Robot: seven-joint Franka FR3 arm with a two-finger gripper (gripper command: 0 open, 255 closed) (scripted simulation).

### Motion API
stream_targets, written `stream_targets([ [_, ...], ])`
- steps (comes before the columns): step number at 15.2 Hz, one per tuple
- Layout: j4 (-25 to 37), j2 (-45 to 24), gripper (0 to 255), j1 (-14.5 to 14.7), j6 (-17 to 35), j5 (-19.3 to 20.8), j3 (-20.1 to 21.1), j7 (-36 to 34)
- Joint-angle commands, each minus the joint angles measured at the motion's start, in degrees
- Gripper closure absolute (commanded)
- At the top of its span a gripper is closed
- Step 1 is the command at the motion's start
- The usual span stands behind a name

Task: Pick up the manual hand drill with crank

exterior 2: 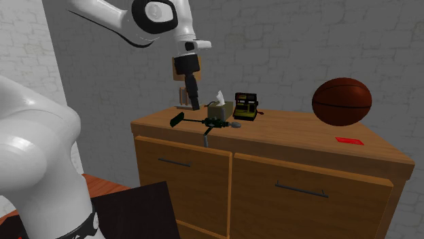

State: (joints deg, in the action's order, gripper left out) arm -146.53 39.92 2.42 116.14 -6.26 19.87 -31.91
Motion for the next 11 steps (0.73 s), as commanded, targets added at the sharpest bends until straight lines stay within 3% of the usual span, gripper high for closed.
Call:
stream_targets([
  [1, 0.7, -2.8, 0, -0.4, 3.6, 0.1, 4.1, -4.8],
  [6, 3.8, -10.8, 0, -3.8, 11.2, 3.4, 14.5, -17.1],
  [11, 9.8, -21.1, 0, -11.3, 16.2, 13.3, 27.2, -32.7],
])
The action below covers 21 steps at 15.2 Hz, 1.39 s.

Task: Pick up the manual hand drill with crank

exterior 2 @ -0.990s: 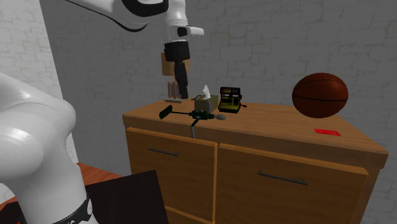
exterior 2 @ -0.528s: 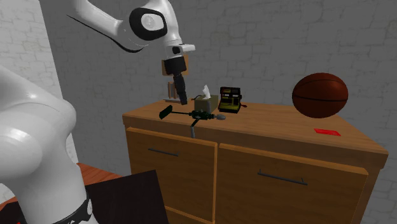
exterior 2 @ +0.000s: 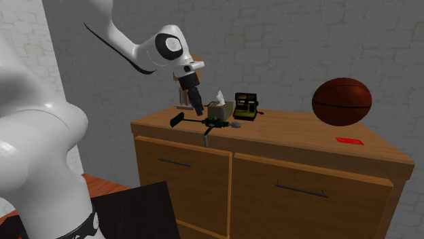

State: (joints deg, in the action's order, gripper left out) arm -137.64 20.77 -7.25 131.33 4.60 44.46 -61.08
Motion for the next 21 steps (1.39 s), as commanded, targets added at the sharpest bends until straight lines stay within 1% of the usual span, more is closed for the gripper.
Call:
stream_targets([
  [1, 2.5, -4.5, 0, -3.7, 1.5, 5.6, 5.5, -7.4],
  [3, 6.2, -10.6, 0, -8.3, 1.3, 13.7, 11.9, -16.1],
  [4, 8.4, -14.6, 0, -10.4, 0.4, 19.2, 15.0, -21.2],
  [5, 10.8, -19.4, 0, -11.8, -1.4, 25.6, 17.8, -26.8],
  [6, 13.3, -24.6, 0, -11.8, -3.9, 32.0, 19.4, -32.1],
  [8, 12.9, -26.2, 0, -9.9, -3.4, 34.1, 17.6, -33.9],
  [13, 12.1, -30.4, 0, -7.9, -2.6, 39.8, 15.8, -38.5],
  [14, 12.1, -30.9, 0, -7.6, -2.5, 40.4, 15.5, -39.1],
  [16, 12.1, -30.9, 0, -7.6, -2.5, 40.4, 15.5, -39.1],
  [17, 12.1, -30.9, 255, -7.6, -2.6, 40.5, 15.5, -39.1],
  [21, 12.1, -30.9, 255, -7.6, -2.5, 40.5, 15.5, -39.1],
])
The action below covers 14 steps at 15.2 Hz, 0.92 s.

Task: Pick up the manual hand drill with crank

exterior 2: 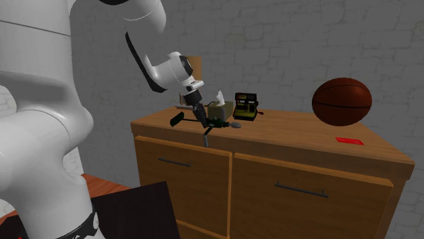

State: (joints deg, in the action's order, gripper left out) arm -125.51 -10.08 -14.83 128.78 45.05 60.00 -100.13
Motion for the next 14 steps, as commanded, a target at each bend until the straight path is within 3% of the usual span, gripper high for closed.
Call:
stream_targets([
  [1, 0.0, 0.0, 255, 0.0, 0.0, 0.0, 0.0, 0.0],
  [5, -0.1, 0.0, 255, 0.0, 0.0, 0.0, 0.0, 0.0],
  [14, 1.5, 7.6, 255, -3.1, -1.5, -10.3, 2.6, 8.5],
])
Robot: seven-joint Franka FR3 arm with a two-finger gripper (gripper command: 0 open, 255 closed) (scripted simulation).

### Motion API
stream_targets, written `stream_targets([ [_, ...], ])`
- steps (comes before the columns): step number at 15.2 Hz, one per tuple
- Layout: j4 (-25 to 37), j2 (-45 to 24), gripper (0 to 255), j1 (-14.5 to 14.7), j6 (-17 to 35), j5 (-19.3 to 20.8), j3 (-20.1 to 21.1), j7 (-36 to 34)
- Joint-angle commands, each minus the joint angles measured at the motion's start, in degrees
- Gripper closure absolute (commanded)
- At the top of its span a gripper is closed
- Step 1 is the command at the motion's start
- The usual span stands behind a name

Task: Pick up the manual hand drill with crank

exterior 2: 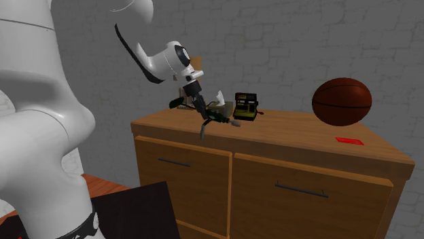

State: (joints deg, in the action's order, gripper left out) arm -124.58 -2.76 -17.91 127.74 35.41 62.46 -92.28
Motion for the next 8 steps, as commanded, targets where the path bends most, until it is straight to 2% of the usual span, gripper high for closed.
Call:
stream_targets([
  [1, 0.8, 1.1, 255, -0.2, -0.7, -1.8, 0.2, 1.6],
  [6, 2.2, 5.0, 255, -0.6, -2.3, -7.1, -0.1, 6.2],
  [8, 2.3, 5.1, 255, -0.5, -2.3, -7.3, -0.1, 6.4],
])
